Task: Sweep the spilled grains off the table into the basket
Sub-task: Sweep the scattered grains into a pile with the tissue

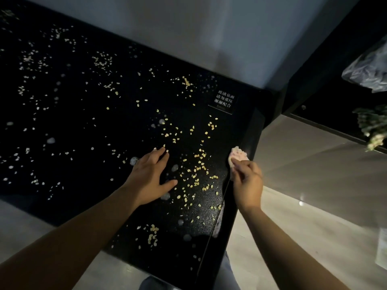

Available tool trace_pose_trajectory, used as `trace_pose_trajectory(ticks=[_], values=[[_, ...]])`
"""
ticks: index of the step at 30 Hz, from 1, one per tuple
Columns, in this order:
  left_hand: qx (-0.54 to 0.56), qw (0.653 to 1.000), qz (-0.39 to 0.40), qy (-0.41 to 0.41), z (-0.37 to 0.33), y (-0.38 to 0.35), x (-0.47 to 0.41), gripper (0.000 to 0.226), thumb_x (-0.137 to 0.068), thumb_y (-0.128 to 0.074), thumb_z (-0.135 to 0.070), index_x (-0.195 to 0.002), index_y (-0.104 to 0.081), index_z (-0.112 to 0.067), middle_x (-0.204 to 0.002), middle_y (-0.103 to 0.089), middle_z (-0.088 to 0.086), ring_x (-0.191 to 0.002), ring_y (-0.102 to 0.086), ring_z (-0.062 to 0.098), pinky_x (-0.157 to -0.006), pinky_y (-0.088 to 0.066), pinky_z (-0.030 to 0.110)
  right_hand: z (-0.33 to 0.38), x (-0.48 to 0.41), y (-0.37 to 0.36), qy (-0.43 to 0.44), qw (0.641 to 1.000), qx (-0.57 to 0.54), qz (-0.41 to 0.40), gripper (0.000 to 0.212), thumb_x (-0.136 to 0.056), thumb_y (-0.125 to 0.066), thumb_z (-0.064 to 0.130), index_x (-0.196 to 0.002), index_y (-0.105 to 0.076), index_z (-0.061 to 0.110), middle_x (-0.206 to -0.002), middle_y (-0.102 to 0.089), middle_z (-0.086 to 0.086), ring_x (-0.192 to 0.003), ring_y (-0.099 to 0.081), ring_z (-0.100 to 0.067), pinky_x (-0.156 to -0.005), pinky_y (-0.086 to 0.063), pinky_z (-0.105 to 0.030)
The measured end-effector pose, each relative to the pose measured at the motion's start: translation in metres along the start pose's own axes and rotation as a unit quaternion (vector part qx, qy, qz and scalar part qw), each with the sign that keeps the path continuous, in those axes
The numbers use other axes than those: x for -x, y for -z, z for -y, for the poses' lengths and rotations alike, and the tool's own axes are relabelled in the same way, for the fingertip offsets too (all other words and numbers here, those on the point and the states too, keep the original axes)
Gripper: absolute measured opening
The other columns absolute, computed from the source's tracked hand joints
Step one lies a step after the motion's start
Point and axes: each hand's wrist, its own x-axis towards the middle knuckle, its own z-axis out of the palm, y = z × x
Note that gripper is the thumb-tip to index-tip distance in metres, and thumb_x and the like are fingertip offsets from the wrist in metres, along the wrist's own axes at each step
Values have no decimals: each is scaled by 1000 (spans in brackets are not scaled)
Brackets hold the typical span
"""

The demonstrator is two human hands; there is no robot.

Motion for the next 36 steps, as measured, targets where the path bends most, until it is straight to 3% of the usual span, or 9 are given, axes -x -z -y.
trace_pose_trajectory(ticks=[3,8,11,14,19,23,27,33,36], values=[[11,1000,4,-17,4,1,5,88,-84,-56,-57,-150,-19,-14,-159,-4,-1,-146,-2,17,-119,-14,41,12,31,-20,25,1000,10,9,31,-87,-65,4,-115,-70,16,-97,-57,2,-96,-49,-16,-86,-36,-11],[24,998,-11,-57,13,1,40,84,-85,-58,-53,-150,-22,-14,-159,-8,-3,-146,-1,11,-119,-17,39,30,63,-13,53,990,-45,126,27,-88,-65,7,-111,-72,19,-97,-56,14,-98,-53,-7,-88,-36,-6],[10,999,10,-50,24,-6,64,94,-79,-51,-67,-150,-19,-15,-159,-6,-2,-146,2,13,-119,-16,39,28,57,8,23,997,-58,41,28,-88,-65,4,-112,-71,18,-90,-56,5,-88,-55,-4,-78,-38,-5],[-11,999,16,-41,27,-13,76,101,-75,-45,-73,-151,-13,-14,-160,-2,1,-146,5,17,-117,-6,33,18,47,19,-5,999,-37,-16,26,-90,-64,4,-113,-70,14,-90,-54,0,-83,-55,-16,-73,-37,-4],[-53,998,26,-23,30,-19,74,102,-77,-42,-75,-152,-7,-15,-159,8,1,-146,11,18,-116,0,34,4,50,-7,-39,998,-33,-28,28,-88,-63,0,-112,-71,12,-94,-53,-1,-93,-56,-26,-82,-38,-6],[-65,997,30,-22,31,-24,75,111,-65,-17,-83,-152,-8,-15,-159,8,0,-146,12,18,-118,-1,38,11,77,-21,16,1000,-10,7,30,-87,-65,3,-114,-71,17,-94,-53,6,-94,-52,-16,-88,-41,-17],[-64,997,25,-25,32,-25,75,111,-64,-15,-83,-152,-6,-15,-159,10,0,-145,14,16,-116,3,37,30,96,-23,5,995,-72,68,32,-88,-65,6,-113,-69,25,-94,-56,10,-94,-54,-9,-86,-39,-7],[-63,997,17,-30,31,-27,75,112,-64,-19,-83,-152,-10,-13,-160,6,2,-146,11,18,-116,2,37,22,76,27,-12,996,-77,-52,31,-87,-66,5,-111,-68,24,-86,-55,0,-80,-55,-10,-71,-39,-7],[-60,998,11,-29,30,-28,75,113,-64,-20,-83,-152,-9,-13,-160,6,2,-145,12,18,-116,4,37,7,76,25,-48,997,-47,-38,29,-87,-65,2,-112,-70,16,-87,-55,-3,-84,-57,-20,-73,-36,-2]])
